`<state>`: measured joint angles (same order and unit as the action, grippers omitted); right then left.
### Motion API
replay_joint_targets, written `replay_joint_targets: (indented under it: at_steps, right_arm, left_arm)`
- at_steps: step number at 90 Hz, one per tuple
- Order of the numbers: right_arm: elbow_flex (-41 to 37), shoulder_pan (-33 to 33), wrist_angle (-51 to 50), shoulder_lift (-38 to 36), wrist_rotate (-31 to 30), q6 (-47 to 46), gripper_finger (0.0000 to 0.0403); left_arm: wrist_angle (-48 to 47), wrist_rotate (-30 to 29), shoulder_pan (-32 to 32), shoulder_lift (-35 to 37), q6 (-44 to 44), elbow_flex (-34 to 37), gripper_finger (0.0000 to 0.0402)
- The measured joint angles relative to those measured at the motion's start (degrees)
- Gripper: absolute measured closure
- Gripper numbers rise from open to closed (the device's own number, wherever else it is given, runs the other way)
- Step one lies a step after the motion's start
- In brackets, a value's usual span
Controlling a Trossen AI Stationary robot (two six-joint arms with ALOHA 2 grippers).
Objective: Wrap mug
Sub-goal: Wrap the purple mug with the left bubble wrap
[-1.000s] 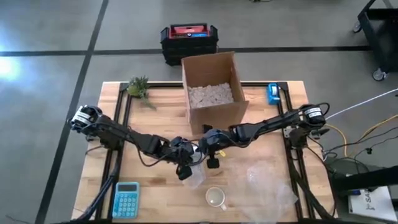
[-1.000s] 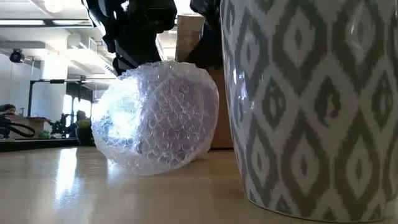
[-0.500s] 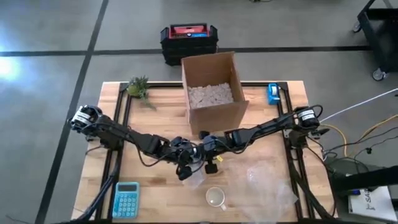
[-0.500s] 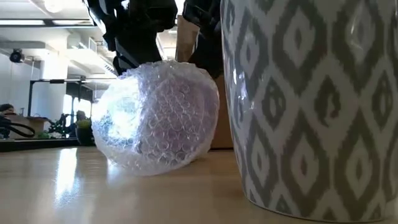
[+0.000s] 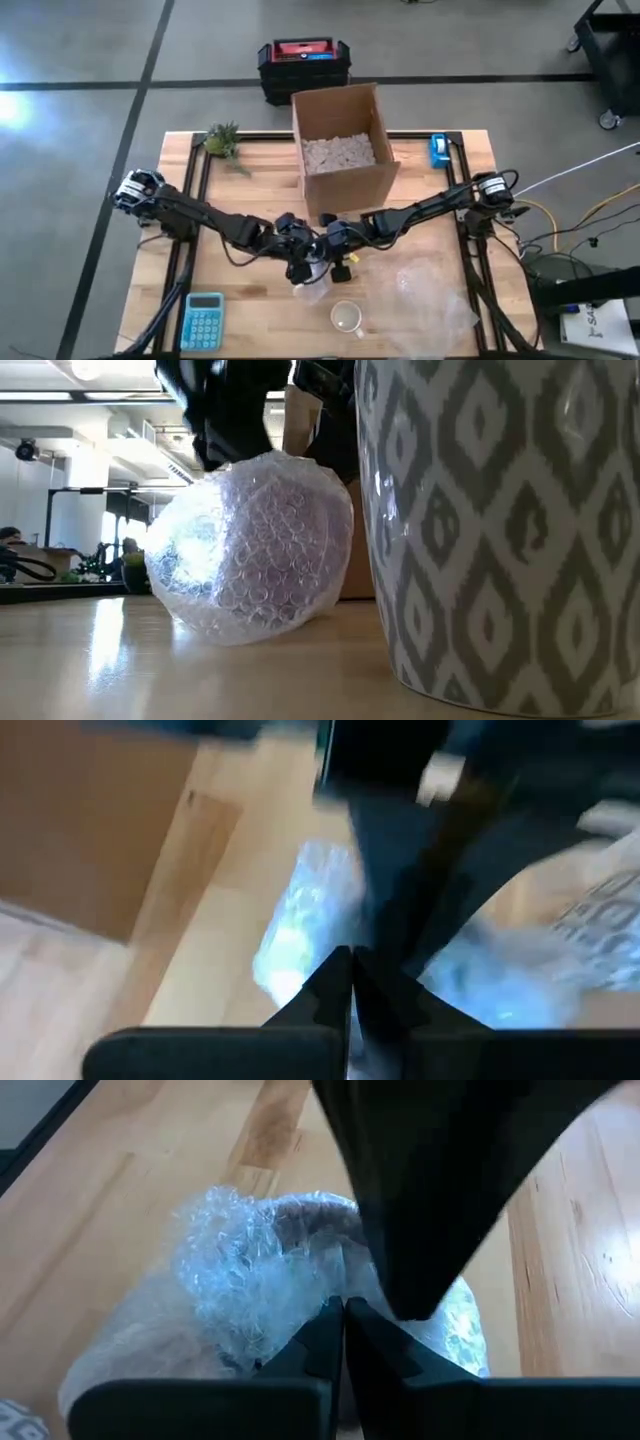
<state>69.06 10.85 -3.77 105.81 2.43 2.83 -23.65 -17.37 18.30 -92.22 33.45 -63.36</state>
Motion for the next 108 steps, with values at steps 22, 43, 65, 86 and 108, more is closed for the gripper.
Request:
replay_joint_targets:
  at_steps: [22,43,65,86,108]
  right_arm:
    - [0.6,0.0,-4.9,-3.6,-0.8,1.0,0.0401]
    - [2.6,-0.9,-17.5,-9.0,-13.0,4.3,0.0401]
    - [-2.2,-3.1,-18.7,-7.5,-13.3,0.8,0.0401]
    - [-3.5,-1.3,-10.1,-5.5,-8.2,0.3,0.0401]
    - [0.8,-0.6,-8.3,-5.6,-7.5,2.8,0.0401]
  left_arm:
    - [1.7,2.1,-0.1,-2.4,0.8,1.3,0.0402]
    - [1.8,2.5,-0.1,-2.9,0.9,1.4,0.0402]
    - [2.3,2.8,-0.1,-3.0,0.9,1.5,0.0402]
    - [2.6,2.9,-0.1,-3.0,0.6,1.6,0.0402]
    - [3.2,3.1,0.0,-3.0,0.3,1.6,0.0402]
